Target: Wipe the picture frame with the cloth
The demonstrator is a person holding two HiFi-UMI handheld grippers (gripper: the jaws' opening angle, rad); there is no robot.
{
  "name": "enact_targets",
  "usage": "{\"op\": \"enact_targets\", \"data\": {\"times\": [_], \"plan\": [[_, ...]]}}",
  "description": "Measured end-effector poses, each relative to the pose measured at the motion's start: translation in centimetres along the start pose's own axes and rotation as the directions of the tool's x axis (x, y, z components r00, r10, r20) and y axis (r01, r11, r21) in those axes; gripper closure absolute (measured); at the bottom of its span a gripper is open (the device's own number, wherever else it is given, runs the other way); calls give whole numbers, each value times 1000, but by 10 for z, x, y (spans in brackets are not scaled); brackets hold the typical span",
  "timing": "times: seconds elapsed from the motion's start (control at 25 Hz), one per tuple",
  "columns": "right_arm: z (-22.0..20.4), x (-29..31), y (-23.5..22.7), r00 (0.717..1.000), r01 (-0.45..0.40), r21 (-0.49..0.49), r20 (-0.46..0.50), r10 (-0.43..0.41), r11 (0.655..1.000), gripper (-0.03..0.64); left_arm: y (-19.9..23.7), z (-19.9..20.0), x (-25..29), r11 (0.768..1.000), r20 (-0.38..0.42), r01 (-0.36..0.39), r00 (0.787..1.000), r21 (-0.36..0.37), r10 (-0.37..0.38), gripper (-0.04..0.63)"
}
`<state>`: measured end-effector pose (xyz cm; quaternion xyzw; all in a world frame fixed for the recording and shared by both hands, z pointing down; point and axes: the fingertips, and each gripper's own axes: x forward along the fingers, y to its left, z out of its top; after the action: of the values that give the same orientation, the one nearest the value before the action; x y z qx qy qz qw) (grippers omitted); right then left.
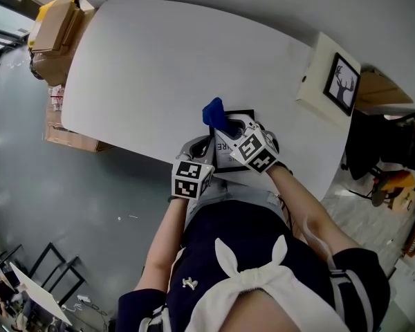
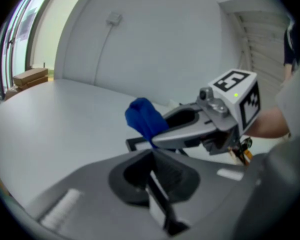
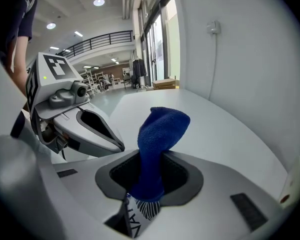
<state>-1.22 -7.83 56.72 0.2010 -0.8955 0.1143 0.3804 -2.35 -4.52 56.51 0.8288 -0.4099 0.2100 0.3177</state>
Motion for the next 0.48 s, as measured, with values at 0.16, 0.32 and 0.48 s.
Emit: {"op": "enact_targets", "data": {"times": [0.16, 0.32, 0.48], "plan": [[-10, 12, 0, 999, -22, 7, -48, 22, 1000, 508, 1, -12, 8, 1000, -39, 4, 999, 6, -4, 591], [-16, 20, 2, 996, -35, 10, -81, 35, 999, 508, 0, -23, 15, 1000, -73, 15, 997, 14, -14, 591], [-20, 27, 5, 994, -47, 10, -101, 48, 999, 508, 1, -32, 21, 1000, -96, 22, 995, 16, -20, 591]]}}
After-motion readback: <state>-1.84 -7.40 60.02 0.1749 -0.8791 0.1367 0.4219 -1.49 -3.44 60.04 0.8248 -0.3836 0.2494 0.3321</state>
